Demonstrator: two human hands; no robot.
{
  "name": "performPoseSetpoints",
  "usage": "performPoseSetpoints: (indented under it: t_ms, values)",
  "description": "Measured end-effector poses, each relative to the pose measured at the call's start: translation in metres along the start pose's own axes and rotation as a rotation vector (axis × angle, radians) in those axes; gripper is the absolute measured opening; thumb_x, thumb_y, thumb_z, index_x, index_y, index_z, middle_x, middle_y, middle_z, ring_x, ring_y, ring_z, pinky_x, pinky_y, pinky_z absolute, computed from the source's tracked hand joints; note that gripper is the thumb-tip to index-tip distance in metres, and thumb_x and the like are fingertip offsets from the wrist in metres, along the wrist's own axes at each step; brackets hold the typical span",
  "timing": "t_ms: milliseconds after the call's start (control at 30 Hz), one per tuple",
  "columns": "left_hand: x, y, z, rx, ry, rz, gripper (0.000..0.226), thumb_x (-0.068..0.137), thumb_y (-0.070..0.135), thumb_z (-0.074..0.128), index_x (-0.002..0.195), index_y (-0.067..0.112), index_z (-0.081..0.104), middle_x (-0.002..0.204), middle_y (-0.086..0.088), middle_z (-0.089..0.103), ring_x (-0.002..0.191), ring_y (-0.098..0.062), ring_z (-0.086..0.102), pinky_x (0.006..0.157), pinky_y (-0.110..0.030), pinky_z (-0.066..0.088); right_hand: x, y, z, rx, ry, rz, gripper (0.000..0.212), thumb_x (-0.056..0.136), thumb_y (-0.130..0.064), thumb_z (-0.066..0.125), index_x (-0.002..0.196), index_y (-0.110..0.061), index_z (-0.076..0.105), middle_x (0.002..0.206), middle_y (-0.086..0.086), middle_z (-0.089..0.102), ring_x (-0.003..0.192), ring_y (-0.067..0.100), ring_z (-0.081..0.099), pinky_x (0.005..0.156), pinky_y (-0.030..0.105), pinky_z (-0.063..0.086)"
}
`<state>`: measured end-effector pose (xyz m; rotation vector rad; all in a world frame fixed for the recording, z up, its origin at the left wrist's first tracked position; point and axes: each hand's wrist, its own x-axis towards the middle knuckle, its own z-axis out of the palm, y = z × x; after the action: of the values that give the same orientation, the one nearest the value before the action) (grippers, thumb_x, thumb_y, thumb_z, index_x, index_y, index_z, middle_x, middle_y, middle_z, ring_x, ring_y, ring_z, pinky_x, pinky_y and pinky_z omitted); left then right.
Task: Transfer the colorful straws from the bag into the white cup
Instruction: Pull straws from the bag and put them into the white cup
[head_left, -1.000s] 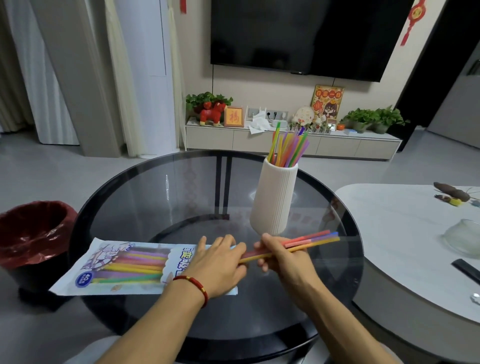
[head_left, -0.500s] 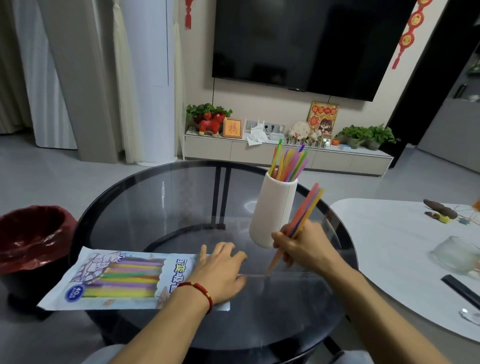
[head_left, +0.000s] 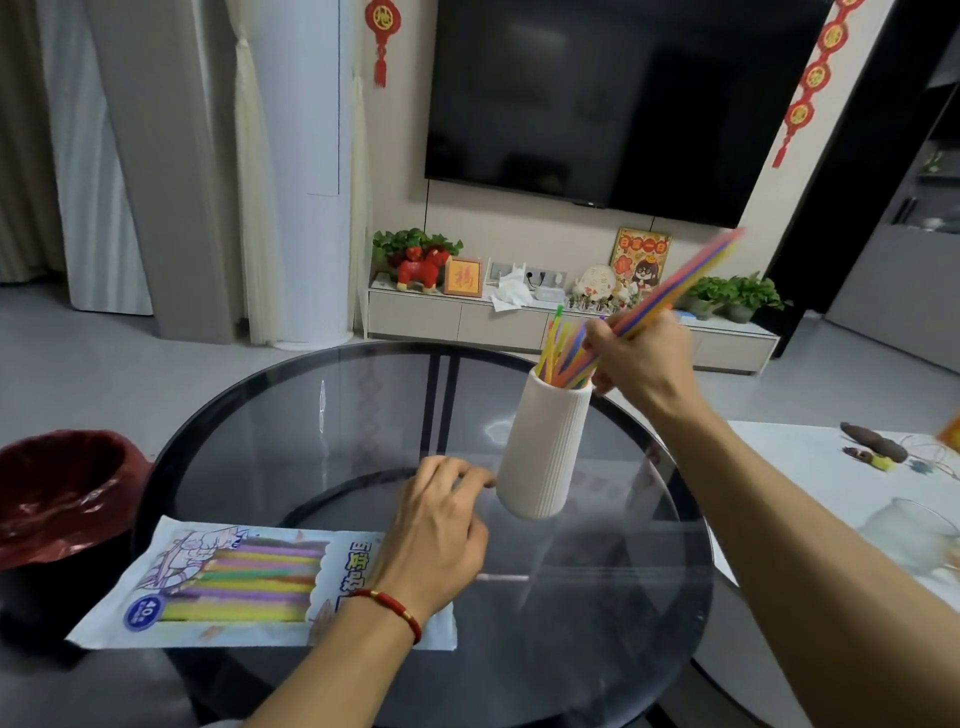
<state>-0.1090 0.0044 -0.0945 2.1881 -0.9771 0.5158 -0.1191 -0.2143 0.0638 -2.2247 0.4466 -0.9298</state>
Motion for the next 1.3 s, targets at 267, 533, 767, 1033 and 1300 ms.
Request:
performPoseSetpoints:
  t_ms: [267, 533, 767, 1033, 1300]
  values:
    - [-0.002, -0.005, -0.003, -0.004, -0.037, -0.060, 0.040, 0.086, 0.007, 0.055, 0.123, 0.020, 0.061, 0.120, 0.005, 0.053, 0.121, -0.012, 0.040, 0.106, -0.033, 0.041, 0.017, -0.017, 0.013, -0.137, -0.124, 0.012, 0.047, 0.088, -0.043, 0.076, 0.085, 0.003, 0.074, 0.082, 0.015, 0.078, 0.070, 0.028, 0.074, 0.069, 0.044, 0.066]
    - [-0.002, -0.011, -0.006, 0.012, -0.040, -0.076, 0.041, 0.086, 0.008, 0.054, 0.124, 0.021, 0.061, 0.119, 0.005, 0.055, 0.120, -0.012, 0.042, 0.103, -0.032, 0.043, 0.016, -0.018, 0.008, -0.103, 0.157, -0.119, 0.053, 0.091, -0.040, 0.079, 0.124, -0.003, 0.059, 0.116, 0.016, 0.071, 0.100, 0.029, 0.069, 0.085, 0.042, 0.060]
    - [-0.003, -0.017, -0.007, 0.020, -0.063, -0.113, 0.041, 0.088, 0.010, 0.054, 0.127, 0.022, 0.058, 0.121, 0.005, 0.055, 0.119, -0.011, 0.042, 0.101, -0.028, 0.043, 0.012, -0.006, 0.022, -0.030, 0.120, -0.224, 0.084, 0.088, -0.007, 0.081, 0.153, -0.007, 0.029, 0.134, 0.018, 0.050, 0.110, 0.017, 0.050, 0.094, 0.027, 0.046]
    - [-0.004, -0.021, -0.006, 0.014, -0.059, -0.128, 0.044, 0.087, 0.006, 0.053, 0.127, 0.022, 0.058, 0.120, 0.006, 0.055, 0.118, -0.011, 0.042, 0.100, -0.028, 0.043, 0.005, -0.006, 0.028, 0.010, 0.239, -0.423, 0.089, 0.086, 0.002, 0.073, 0.159, 0.006, 0.021, 0.154, 0.031, 0.033, 0.138, 0.039, 0.043, 0.112, 0.034, 0.039]
    - [-0.004, -0.026, -0.004, 0.018, -0.040, -0.160, 0.042, 0.087, 0.008, 0.056, 0.126, 0.024, 0.057, 0.119, 0.007, 0.052, 0.116, -0.011, 0.046, 0.093, -0.020, 0.037, 0.005, 0.002, 0.036, -0.038, 0.087, -0.364, 0.055, 0.106, -0.004, 0.043, 0.159, -0.002, 0.029, 0.156, 0.021, 0.043, 0.136, 0.027, 0.048, 0.115, 0.033, 0.038]
